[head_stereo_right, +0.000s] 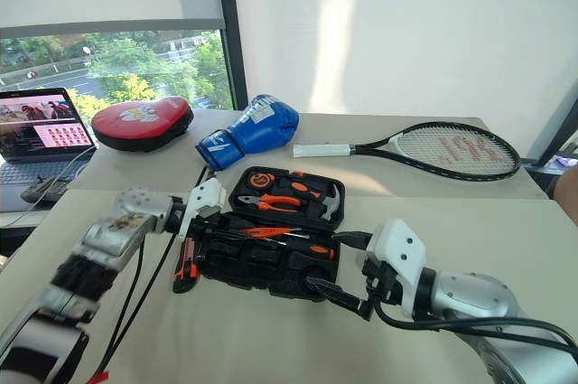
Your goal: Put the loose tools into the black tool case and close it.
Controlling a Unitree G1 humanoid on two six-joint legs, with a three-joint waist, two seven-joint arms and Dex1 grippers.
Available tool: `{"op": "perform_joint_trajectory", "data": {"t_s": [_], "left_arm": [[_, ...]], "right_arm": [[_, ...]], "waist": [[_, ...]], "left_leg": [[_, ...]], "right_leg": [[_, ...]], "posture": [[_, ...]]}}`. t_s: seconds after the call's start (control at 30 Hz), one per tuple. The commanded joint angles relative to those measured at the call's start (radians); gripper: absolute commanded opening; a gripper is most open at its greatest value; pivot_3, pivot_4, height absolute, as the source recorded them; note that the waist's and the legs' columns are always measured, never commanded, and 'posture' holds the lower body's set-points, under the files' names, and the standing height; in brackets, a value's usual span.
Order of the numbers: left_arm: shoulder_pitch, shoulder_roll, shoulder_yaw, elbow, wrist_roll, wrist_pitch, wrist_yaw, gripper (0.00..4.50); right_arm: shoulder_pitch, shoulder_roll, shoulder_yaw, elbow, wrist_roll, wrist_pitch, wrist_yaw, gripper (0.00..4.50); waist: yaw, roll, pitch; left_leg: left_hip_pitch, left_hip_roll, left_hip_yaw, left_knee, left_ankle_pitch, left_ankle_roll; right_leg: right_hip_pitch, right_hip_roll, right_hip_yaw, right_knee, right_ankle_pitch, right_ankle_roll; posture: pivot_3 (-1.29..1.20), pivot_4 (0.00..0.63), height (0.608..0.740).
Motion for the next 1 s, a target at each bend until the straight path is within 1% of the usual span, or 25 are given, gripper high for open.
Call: {"op": "perform_joint_trajectory", "data": {"t_s": [0.03, 0.13, 0.23, 0.43, 0.63, 0.87, 1.0], "left_arm": [[-0.07, -0.013, -0.006, 0.181, 0.065, -0.178, -0.115, 0.49], [-0.107, -0.029, -0.01, 0.304, 0.113, -0.249, -0.149, 0.49], [-0.125, -0.037, -0.01, 0.382, 0.156, -0.317, -0.163, 0.49], [-0.131, -0.04, 0.007, 0.442, 0.187, -0.34, -0.162, 0.49], [-0.131, -0.041, 0.021, 0.489, 0.211, -0.38, -0.138, 0.49], [-0.153, -0.067, 0.022, 0.57, 0.248, -0.475, -0.134, 0.49], [-0.169, -0.091, 0.025, 0.619, 0.263, -0.499, -0.123, 0.49]], "right_arm": [[0.065, -0.018, -0.085, -0.071, 0.039, 0.005, -0.005, 4.5], [0.115, -0.015, -0.112, -0.089, 0.048, -0.001, -0.009, 4.5], [0.132, -0.013, -0.116, -0.101, 0.051, -0.004, -0.02, 4.5], [0.132, -0.02, -0.115, -0.107, 0.062, -0.001, -0.039, 4.5], [0.116, -0.026, -0.106, -0.097, 0.065, 0.0, -0.043, 4.5], [0.1, -0.045, -0.117, -0.081, 0.076, -0.002, -0.031, 4.5], [0.105, -0.052, -0.12, -0.082, 0.079, -0.004, -0.03, 4.5]], "waist": [[-0.005, 0.0, 0.0], [-0.004, 0.0, 0.0], [-0.004, 0.0, 0.0], [-0.005, 0.0, 0.0], [-0.005, 0.0, 0.0], [-0.004, 0.0, 0.0], [-0.003, 0.0, 0.0]], "left_leg": [[-0.001, 0.001, 0.0, 0.001, 0.0, 0.001], [-0.004, 0.001, 0.0, 0.005, -0.002, 0.003], [-0.009, 0.001, -0.001, 0.012, -0.003, 0.005], [-0.01, 0.0, 0.0, 0.02, -0.007, 0.012], [-0.009, 0.0, 0.0, 0.022, -0.007, 0.012], [-0.009, 0.0, 0.0, 0.025, -0.007, 0.012], [-0.009, 0.001, 0.0, 0.026, -0.007, 0.012]], "right_leg": [[0.0, 0.0, 0.001, 0.0, 0.0, 0.001], [-0.001, 0.0, 0.0, -0.001, 0.001, 0.004], [-0.001, 0.0, -0.002, -0.001, 0.002, 0.006], [0.0, -0.003, 0.001, 0.0, 0.005, 0.011], [0.0, -0.003, 0.001, 0.002, 0.006, 0.012], [0.001, -0.003, 0.001, 0.003, 0.006, 0.012], [0.002, -0.003, 0.001, 0.003, 0.007, 0.012]], "posture": [[0.0, 0.15, 0.74], [0.0, 0.15, 0.74], [0.0, 0.15, 0.74], [0.0, 0.15, 0.74], [0.0, 0.15, 0.74], [0.0, 0.15, 0.74], [0.0, 0.15, 0.74]]}}
